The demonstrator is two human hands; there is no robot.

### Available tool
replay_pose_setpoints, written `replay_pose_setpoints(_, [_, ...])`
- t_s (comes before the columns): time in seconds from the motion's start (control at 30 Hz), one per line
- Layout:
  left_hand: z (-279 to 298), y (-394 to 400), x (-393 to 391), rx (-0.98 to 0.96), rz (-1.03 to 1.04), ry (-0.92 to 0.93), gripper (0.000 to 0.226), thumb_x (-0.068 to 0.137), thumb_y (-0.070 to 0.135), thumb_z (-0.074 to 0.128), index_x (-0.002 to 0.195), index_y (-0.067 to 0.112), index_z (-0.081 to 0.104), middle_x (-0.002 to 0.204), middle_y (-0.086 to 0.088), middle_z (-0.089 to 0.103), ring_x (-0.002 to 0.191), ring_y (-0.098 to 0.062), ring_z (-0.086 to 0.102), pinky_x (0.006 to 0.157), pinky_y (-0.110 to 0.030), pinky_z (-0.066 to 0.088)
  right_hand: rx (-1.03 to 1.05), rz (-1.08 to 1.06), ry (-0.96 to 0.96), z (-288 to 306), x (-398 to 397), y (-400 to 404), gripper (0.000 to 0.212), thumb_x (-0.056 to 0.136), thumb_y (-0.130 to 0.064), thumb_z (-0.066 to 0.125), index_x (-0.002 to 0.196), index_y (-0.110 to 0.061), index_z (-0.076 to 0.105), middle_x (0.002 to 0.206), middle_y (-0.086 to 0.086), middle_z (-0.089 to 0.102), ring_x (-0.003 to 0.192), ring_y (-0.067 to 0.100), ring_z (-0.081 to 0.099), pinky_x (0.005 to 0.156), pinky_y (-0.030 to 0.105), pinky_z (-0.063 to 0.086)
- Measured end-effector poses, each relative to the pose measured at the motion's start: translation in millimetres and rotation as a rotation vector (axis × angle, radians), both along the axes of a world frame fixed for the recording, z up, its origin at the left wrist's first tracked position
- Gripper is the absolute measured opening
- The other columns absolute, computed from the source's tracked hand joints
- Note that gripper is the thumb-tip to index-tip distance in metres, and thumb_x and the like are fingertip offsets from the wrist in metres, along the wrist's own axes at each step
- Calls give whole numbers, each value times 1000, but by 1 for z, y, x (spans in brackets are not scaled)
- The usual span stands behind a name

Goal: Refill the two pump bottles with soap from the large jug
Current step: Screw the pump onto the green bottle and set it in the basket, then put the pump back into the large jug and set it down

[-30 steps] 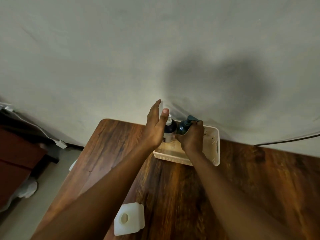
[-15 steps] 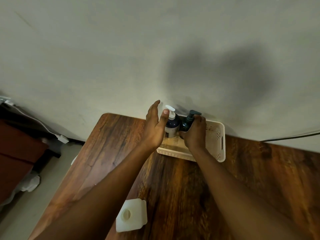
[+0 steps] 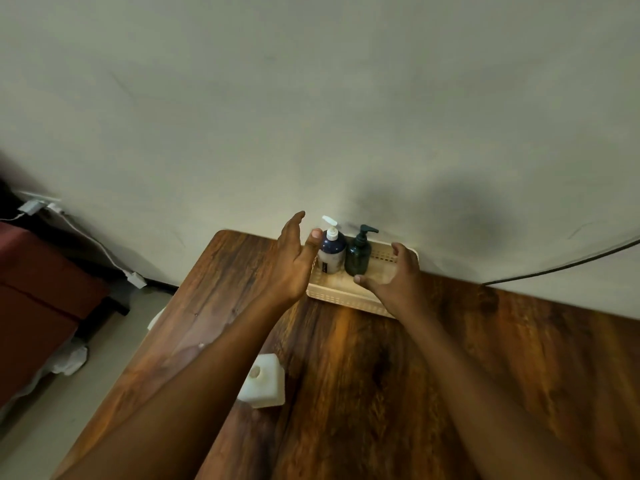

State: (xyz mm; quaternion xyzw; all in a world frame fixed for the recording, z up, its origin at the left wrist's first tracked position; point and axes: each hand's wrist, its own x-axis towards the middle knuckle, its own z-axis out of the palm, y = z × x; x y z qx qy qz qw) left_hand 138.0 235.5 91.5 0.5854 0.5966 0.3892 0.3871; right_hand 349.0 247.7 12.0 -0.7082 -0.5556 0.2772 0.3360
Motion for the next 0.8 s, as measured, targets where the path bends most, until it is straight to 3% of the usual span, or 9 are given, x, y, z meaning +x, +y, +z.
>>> replay_pose_setpoints(0.07, [22,-26,-2,-2,8,46,63,110,48,34,165,20,23,172,-4,26,158,-22,25,129,-43,20,-24,80,32,17,-1,-19,109,61,-53,91,149,-26,32,152,0,38,135,22,41,107,39,44])
replay_pose_setpoints(0.1, [35,-41,-5,-4,18,98,61,111,45,34,165,20,23,171,-6,29,157,-23,27,126,-30,18,-32,132,48,26,-2,-30,110,61,-54,90,150,-27,32,153,-1,39,137,21,40,108,40,42])
replay_pose_setpoints(0.13, [48,-57,-8,-2,29,172,59,112,44,33,165,19,23,169,-9,32,156,-25,29,114,-17,17,-41,186,62,35,-3,-41,111,61,-54,91,151,-27,31,154,-1,39,137,21,40,110,42,40])
replay_pose_setpoints(0.17, [61,-73,-12,2,37,247,58,113,42,31,164,17,24,167,-11,34,155,-26,30,104,-14,19,-51,239,74,43,-5,-52,113,60,-54,91,152,-27,30,155,-1,39,138,21,39,112,43,39])
replay_pose_setpoints(0.27, [86,-116,-23,4,58,349,58,114,42,29,165,17,23,169,-9,32,156,-22,28,110,-19,21,-80,372,67,62,-15,-81,117,60,-54,91,154,-27,27,157,-1,36,140,20,36,113,41,37])
replay_pose_setpoints(0.37, [89,-144,-37,5,107,287,59,112,44,32,164,19,24,172,-4,27,158,-20,25,121,-22,18,-112,461,54,72,-33,-106,122,58,-56,91,156,-29,24,158,-2,35,141,20,35,112,40,37])
replay_pose_setpoints(0.43, [80,-155,-51,9,147,225,59,112,44,35,164,17,26,171,-6,29,157,-22,27,128,-35,20,-148,510,72,73,-46,-117,126,55,-57,92,157,-32,22,160,-2,32,144,21,32,113,41,37])
replay_pose_setpoints(0.63, [36,-189,-102,-4,310,113,63,108,49,43,162,22,27,166,0,33,150,-16,34,124,-41,27,-228,615,-34,56,-97,-133,130,53,-59,91,157,-37,17,165,-2,23,150,25,24,117,50,32])
replay_pose_setpoints(0.8, [-3,-207,-136,-125,376,169,68,105,59,38,163,26,23,172,-3,26,156,-26,28,127,-48,24,-305,695,-24,26,-130,-139,130,54,-51,95,155,-42,14,163,-3,24,148,26,25,112,49,34])
